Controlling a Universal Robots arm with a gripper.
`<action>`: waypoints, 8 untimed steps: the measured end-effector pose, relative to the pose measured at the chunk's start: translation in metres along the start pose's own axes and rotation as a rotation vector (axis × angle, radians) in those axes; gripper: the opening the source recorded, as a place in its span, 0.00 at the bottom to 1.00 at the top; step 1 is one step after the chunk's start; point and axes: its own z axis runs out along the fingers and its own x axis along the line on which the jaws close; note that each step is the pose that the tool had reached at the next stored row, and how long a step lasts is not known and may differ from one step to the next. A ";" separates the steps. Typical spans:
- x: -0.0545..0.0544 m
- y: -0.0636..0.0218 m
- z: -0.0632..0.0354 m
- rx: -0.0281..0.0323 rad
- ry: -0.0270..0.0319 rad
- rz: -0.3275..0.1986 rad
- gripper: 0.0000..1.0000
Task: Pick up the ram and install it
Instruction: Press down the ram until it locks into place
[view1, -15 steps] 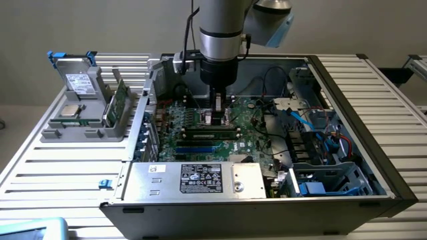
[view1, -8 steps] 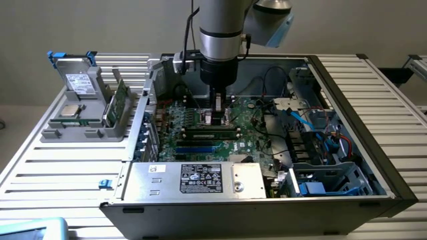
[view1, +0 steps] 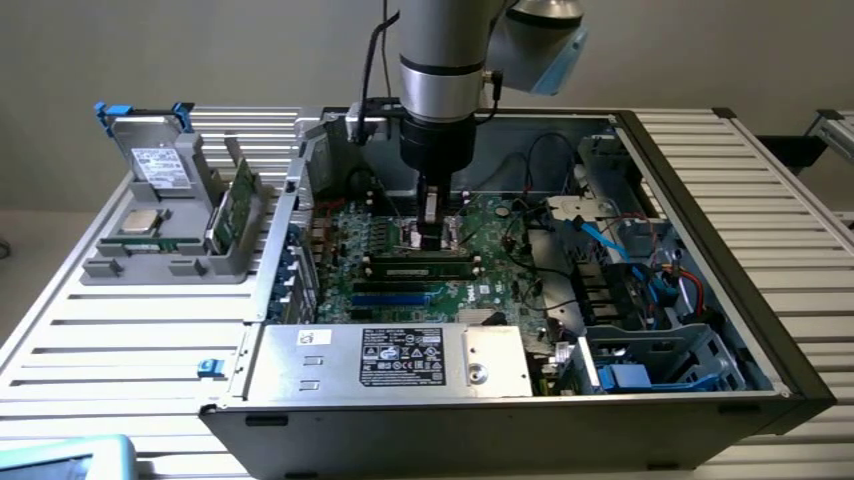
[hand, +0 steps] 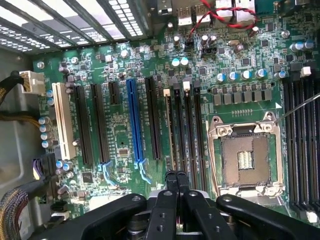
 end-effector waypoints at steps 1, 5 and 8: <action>0.000 0.0000 0.0000 -0.0011 0.0000 0.013 0.11; 0.000 0.0000 0.0000 -0.0051 -0.0001 0.063 0.11; 0.000 0.0000 0.0001 -0.0079 -0.0005 0.103 0.11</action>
